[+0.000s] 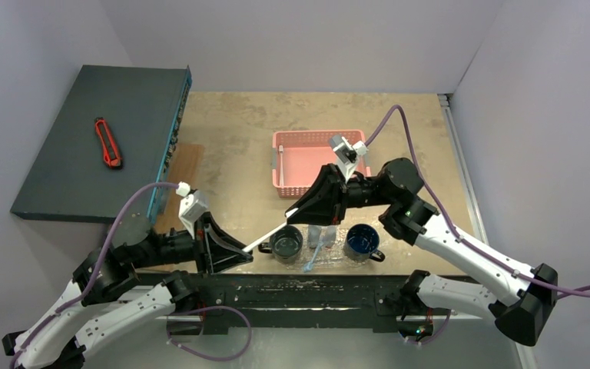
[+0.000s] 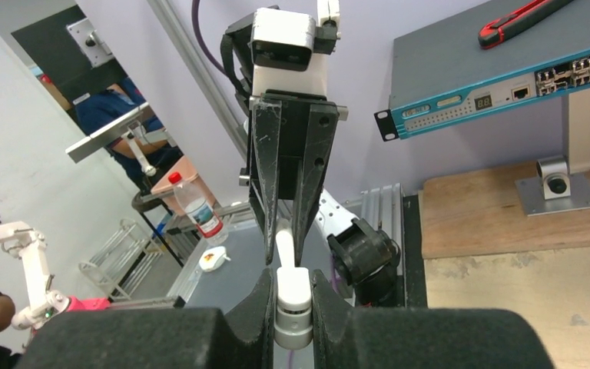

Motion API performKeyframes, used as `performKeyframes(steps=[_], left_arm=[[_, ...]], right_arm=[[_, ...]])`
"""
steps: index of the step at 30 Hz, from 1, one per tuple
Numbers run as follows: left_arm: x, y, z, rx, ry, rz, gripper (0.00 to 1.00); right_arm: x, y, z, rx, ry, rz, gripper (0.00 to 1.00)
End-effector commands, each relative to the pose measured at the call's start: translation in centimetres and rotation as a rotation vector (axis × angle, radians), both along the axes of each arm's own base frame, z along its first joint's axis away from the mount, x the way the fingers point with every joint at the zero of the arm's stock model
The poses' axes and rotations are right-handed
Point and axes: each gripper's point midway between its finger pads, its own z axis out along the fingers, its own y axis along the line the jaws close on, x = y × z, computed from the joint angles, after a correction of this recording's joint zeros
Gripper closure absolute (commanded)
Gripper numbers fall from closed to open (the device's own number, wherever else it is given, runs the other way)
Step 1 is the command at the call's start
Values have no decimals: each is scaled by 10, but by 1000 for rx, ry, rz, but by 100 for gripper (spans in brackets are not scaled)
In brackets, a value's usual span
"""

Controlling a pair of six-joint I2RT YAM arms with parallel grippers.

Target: Prepare toiletry sets of a toothbrush and toothpaste on the tray

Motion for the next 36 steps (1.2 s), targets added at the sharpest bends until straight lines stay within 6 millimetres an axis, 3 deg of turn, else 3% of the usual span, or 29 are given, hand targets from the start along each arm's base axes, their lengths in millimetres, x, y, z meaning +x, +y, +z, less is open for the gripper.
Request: performKeyframes(steps=[1,2,7,12,25,31,36], left_arm=[[4,-1,19,-37,-58,7,100],[4,-1,19,-34,-54,10,98],[7,-1,18,-24,-57,26,67],[10,2,19,-23,-65,46,45],[25,13,17,16,-94,151,13],[31,15,7,51,-83,184,3],[34,17,-2,80,-74,201,0]], right_arm=[[-3,-2,16,30,-51,16,100],[-3,-2,16,31,-53,17,100],[-3,-5,16,14,-74,-10,100],[-2,-11,13,-14,-87,-59,100],[14,-30,-2,-222,-121,-314,100],[14,-34,-7,-334,-117,-430,100],[21,-50,-11,-432,-110,-540,100]])
